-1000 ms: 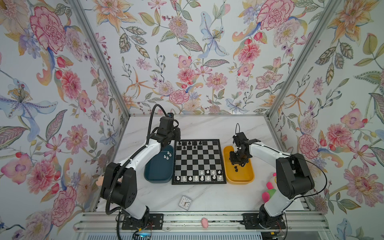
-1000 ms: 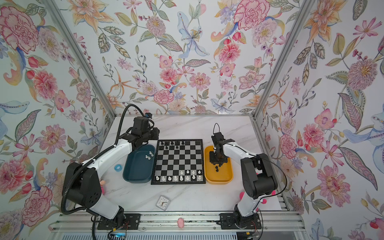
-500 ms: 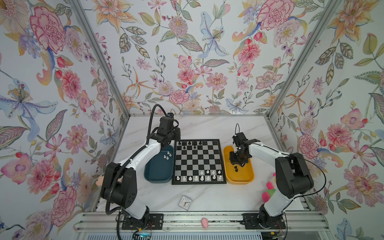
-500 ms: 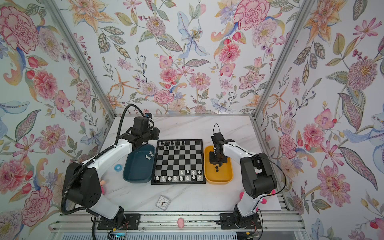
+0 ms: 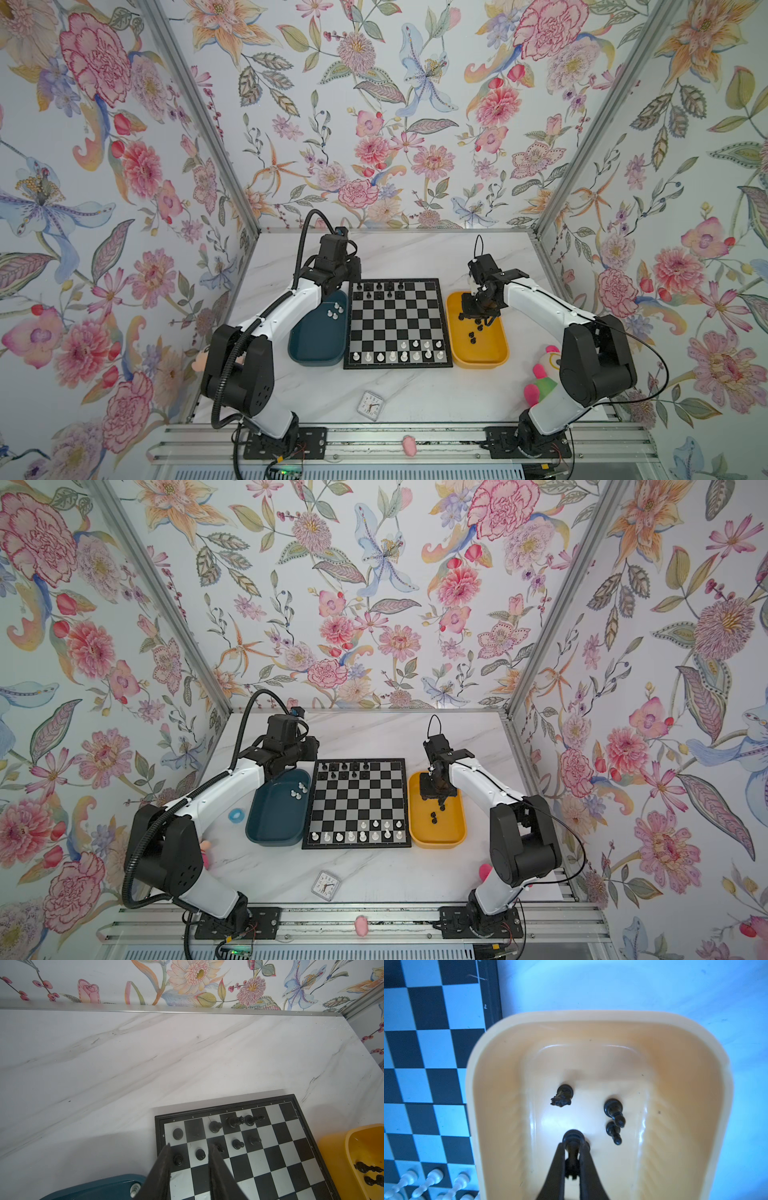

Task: Set up the chess pieces on the board
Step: 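Lift the black pawn out of the yellow tray with the right gripper, then carry the black pawn with the right gripper to the board's farthest corner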

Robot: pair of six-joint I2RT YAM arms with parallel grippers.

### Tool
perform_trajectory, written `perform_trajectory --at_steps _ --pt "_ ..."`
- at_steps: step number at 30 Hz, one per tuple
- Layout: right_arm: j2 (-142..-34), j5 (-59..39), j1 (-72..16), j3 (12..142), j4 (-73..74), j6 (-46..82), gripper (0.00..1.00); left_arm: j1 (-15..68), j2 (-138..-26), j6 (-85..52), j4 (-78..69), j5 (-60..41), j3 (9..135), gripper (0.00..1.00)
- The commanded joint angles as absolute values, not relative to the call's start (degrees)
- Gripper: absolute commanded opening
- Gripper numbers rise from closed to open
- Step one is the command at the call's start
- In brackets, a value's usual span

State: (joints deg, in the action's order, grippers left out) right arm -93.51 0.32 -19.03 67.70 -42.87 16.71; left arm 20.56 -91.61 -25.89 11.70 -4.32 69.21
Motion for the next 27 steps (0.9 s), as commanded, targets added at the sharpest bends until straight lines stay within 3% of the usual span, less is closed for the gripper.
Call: perform_trajectory --at_steps 1,13,27 --pt "-91.5 1.6 -19.6 71.1 -48.0 16.1 0.06 19.8 -91.3 -25.4 11.3 -5.1 67.6 0.33" --pt "-93.6 2.7 -23.1 82.6 -52.9 15.8 0.07 18.7 -90.1 -25.3 9.7 -5.7 65.2 0.33" --pt "-110.6 1.5 -28.0 99.5 -52.6 14.0 0.07 17.4 -90.0 -25.6 8.3 -7.7 63.7 0.33"
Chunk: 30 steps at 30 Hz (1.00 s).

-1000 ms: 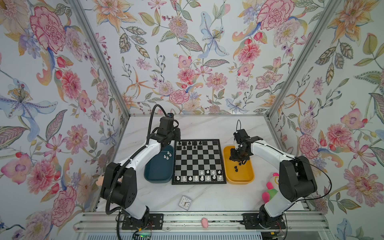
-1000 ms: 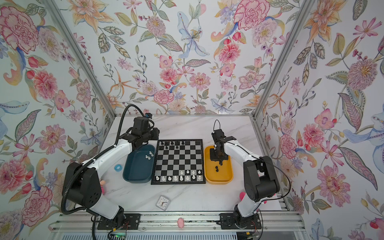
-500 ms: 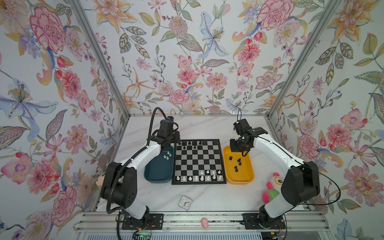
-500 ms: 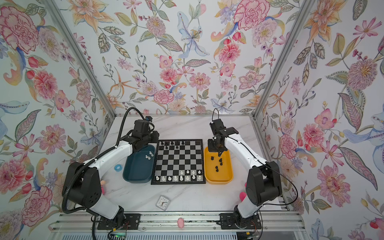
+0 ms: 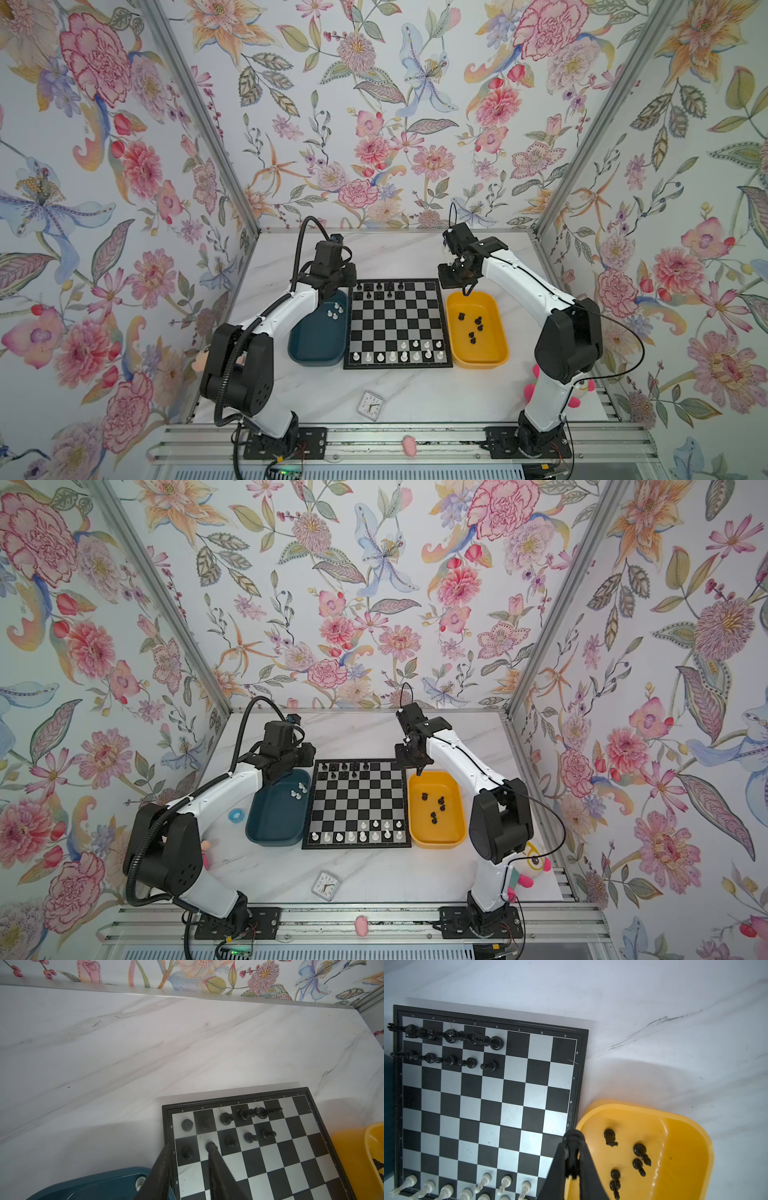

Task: Set up the chess pieces on the board
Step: 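Carry the black pawn with the right gripper to the board's farthest corner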

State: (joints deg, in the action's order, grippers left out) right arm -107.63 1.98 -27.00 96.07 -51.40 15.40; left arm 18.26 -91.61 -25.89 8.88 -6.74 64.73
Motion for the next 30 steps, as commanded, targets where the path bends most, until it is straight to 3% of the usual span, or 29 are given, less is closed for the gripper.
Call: perform_trajectory --at_steps 1,14,30 --pt "-111.9 1.2 -28.2 100.6 -52.6 13.8 0.07 17.4 -90.0 -25.7 8.2 -7.7 63.7 0.33" --pt "-123.9 0.0 -27.6 108.7 -50.3 12.5 0.06 16.8 -90.3 -25.7 8.7 -7.8 64.0 0.34" --pt "-129.1 1.0 -26.0 110.6 -48.7 12.6 0.07 16.6 -90.7 -25.6 9.8 -7.4 64.9 0.33"
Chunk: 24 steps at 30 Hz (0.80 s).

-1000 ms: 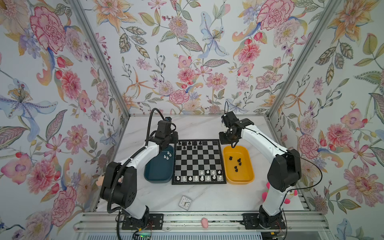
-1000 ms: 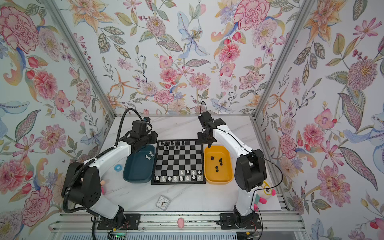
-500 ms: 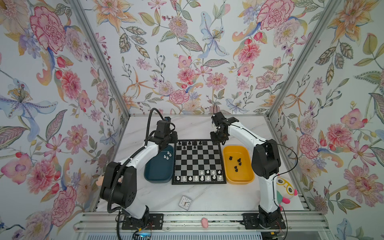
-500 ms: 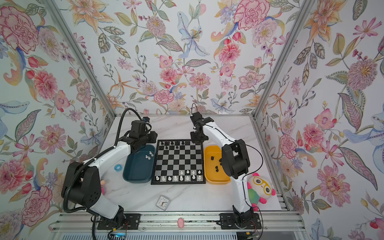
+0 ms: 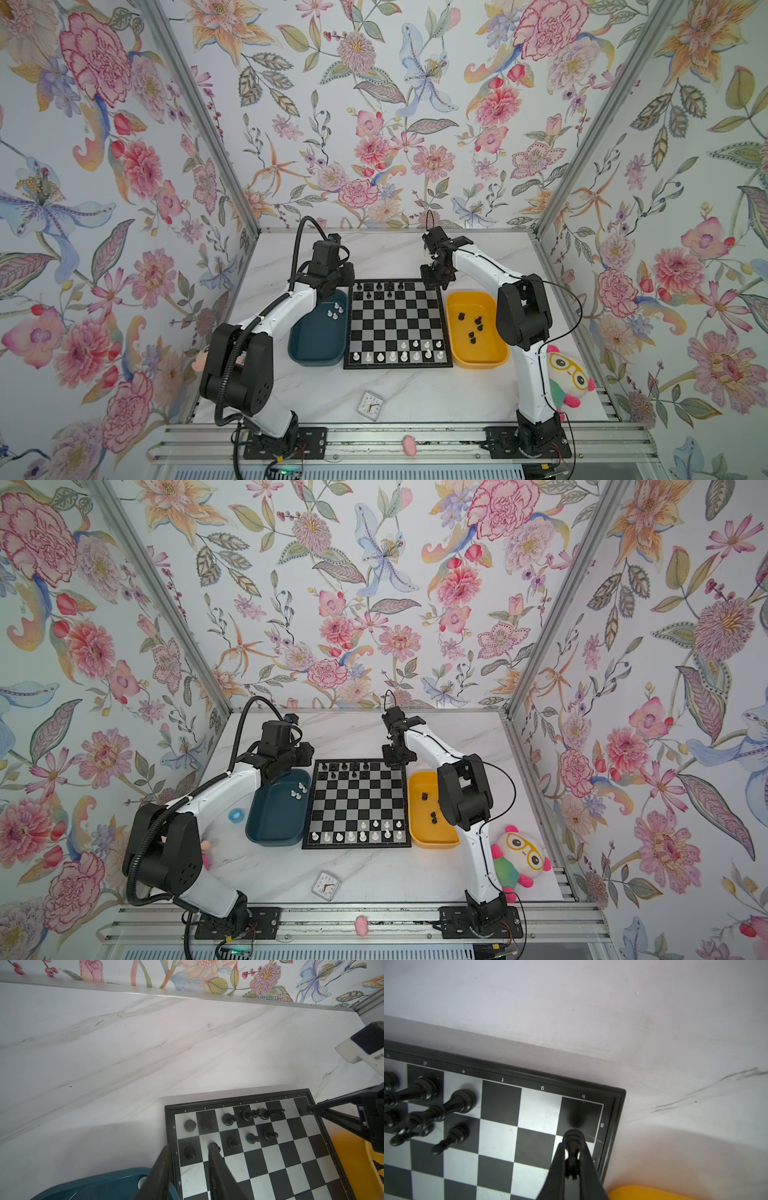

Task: Set up the chess pieces on the board
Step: 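Carry the black pawn with the right gripper to the board's farthest corner, then lower the black pawn onto the far corner square and open the right gripper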

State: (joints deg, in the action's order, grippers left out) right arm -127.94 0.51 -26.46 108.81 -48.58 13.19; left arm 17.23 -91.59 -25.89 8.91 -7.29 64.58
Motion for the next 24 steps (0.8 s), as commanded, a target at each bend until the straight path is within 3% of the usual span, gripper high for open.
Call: perform_trajectory --at_steps 1,24 --pt "-129.3 0.9 -25.9 110.8 -48.6 12.6 0.07 16.5 -90.7 -25.6 9.8 -7.4 65.0 0.33" --pt "-131.2 1.0 -25.6 110.7 -48.6 12.8 0.09 16.6 -90.0 -25.8 10.1 -7.2 64.3 0.33"
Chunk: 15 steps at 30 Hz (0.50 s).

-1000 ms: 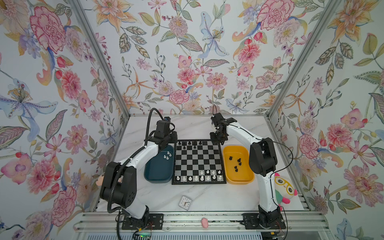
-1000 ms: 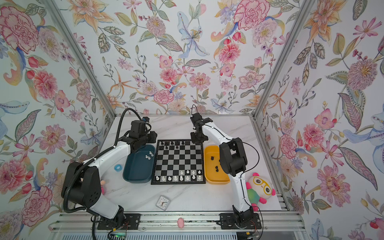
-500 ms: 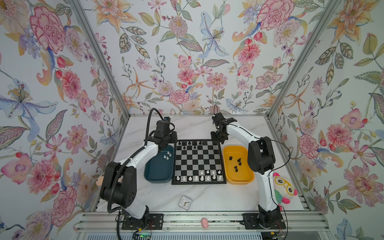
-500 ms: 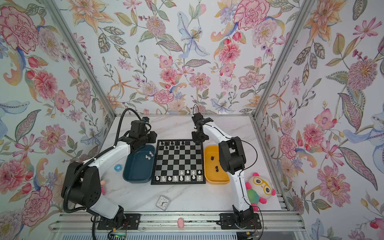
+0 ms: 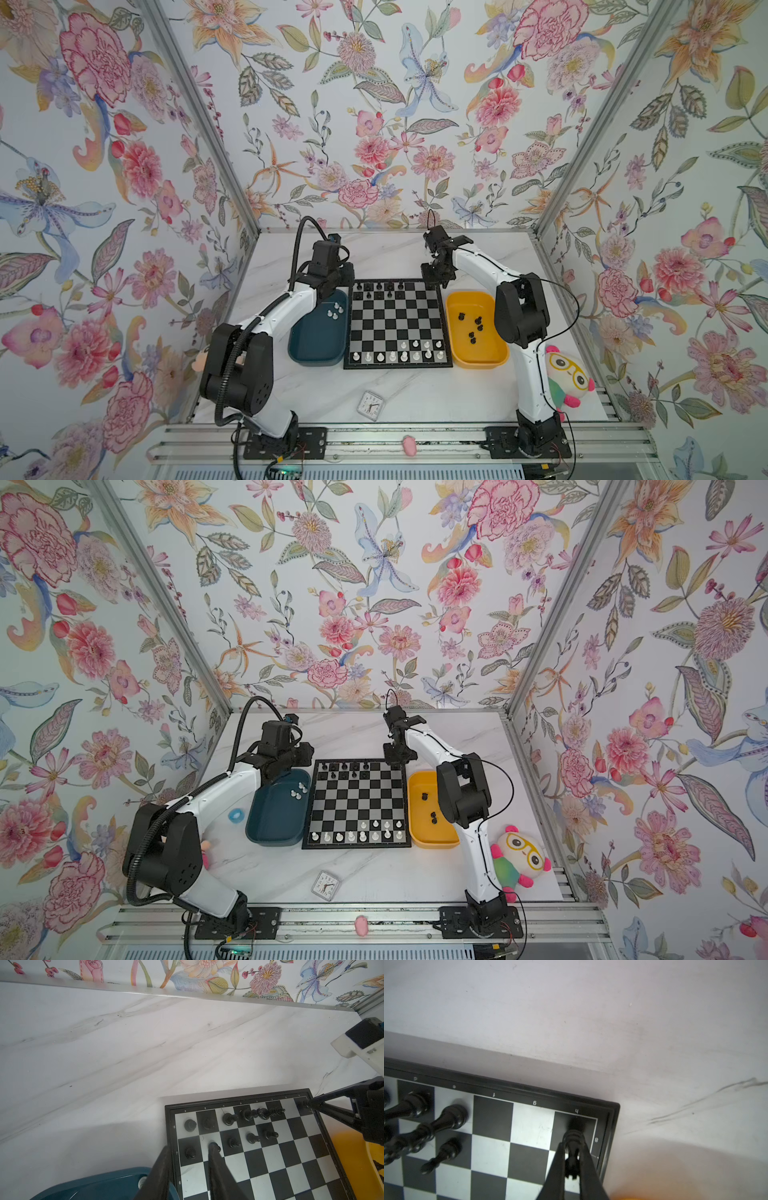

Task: Set up the chess pieces on the board
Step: 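Lower the black pawn onto the far corner square and open the right gripper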

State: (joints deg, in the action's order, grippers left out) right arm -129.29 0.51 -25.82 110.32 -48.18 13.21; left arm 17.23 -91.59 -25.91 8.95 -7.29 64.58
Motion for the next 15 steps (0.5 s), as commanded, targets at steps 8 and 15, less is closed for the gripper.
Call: perform_trajectory --at_steps 8,15 --pt "-131.7 0.5 -25.7 110.4 -48.7 13.1 0.1 16.5 -90.0 -25.8 10.2 -7.0 64.0 0.33" --pt "-131.7 0.5 -25.7 110.3 -48.7 13.1 0.16 16.5 -90.0 -25.8 10.3 -6.9 63.9 0.33"
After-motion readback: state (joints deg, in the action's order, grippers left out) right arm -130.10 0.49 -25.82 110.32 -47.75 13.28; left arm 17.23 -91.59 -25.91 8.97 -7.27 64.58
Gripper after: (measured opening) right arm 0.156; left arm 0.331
